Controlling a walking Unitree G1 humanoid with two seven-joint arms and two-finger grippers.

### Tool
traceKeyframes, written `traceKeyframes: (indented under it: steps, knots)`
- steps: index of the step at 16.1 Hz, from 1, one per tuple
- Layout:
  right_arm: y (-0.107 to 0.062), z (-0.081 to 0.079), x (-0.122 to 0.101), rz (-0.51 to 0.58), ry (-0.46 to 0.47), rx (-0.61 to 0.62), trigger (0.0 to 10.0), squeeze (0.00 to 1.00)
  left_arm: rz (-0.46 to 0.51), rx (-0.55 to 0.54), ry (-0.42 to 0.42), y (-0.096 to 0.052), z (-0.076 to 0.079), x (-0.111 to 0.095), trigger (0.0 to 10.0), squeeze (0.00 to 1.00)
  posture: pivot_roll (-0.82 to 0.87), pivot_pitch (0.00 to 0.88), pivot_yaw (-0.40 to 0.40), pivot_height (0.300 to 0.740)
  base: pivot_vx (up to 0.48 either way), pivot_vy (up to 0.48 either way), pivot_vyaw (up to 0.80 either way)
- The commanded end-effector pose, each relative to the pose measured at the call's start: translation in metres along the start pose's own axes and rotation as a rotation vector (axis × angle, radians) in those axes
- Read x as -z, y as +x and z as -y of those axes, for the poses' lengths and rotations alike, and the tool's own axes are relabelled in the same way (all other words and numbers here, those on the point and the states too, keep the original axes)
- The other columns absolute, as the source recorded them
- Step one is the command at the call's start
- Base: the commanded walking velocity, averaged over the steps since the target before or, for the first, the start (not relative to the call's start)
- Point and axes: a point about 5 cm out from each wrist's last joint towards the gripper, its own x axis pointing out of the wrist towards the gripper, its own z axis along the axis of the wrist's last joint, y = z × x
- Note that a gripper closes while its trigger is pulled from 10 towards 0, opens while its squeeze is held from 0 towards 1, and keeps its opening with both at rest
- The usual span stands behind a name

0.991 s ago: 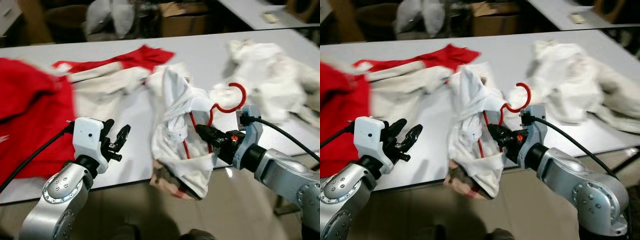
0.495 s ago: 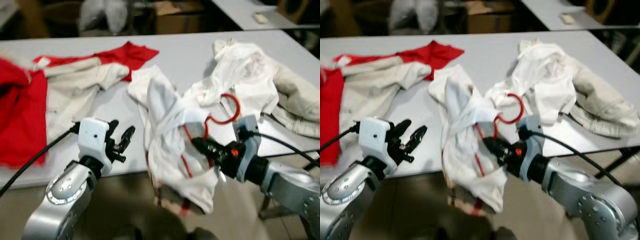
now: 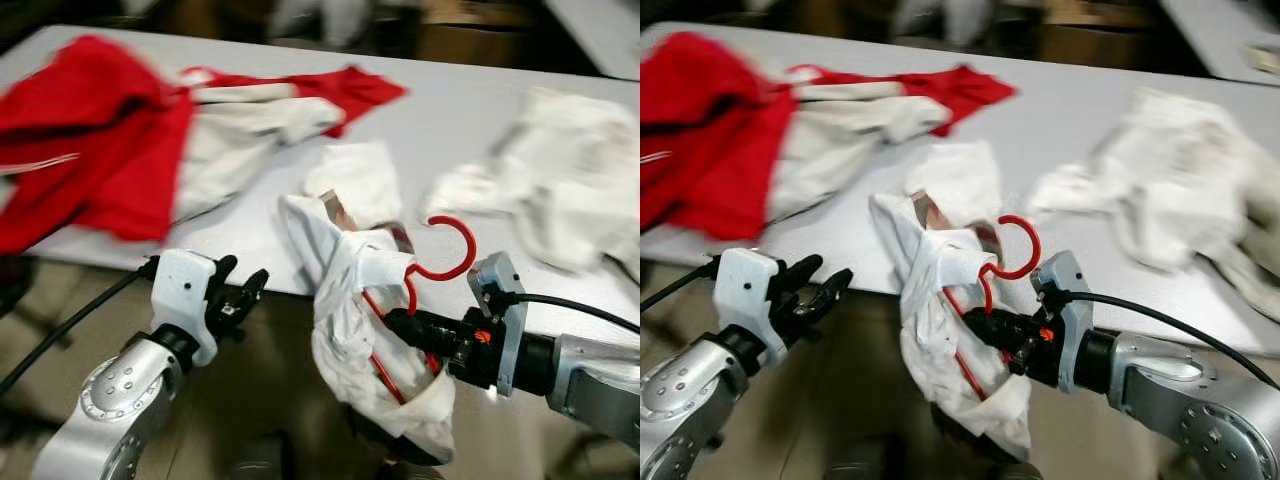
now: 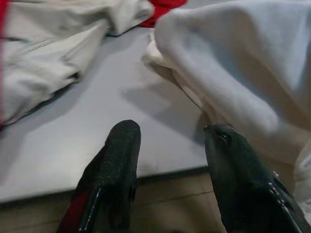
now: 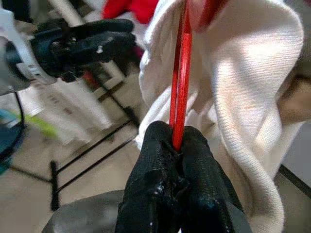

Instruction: Hang hanger

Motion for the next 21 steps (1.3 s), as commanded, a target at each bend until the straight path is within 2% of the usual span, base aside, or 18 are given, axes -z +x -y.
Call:
traceKeyframes:
  steps: [1,9,21]
  knots:
    - [-0.001,-0.005,0.000,0.000,-0.031,-0.024,10.0,0.00,-0.002,0.040,0.005,-0.003,0.005,-0.001,10.0,0.00,-0.15,0.131,0.021,0.740,0.000,0.000,0.80]
    - [-0.002,-0.014,0.014,-0.061,-0.052,-0.078,10.0,0.00,-0.023,0.110,0.020,-0.005,0.007,-0.003,10.0,0.00,-0.14,0.135,0.042,0.740,0.000,0.000,0.80]
    - [-0.003,-0.004,0.017,-0.082,-0.104,-0.059,10.0,0.00,-0.021,0.117,0.055,0.001,0.004,-0.003,10.0,0.00,-0.14,0.085,0.029,0.740,0.000,0.000,0.80]
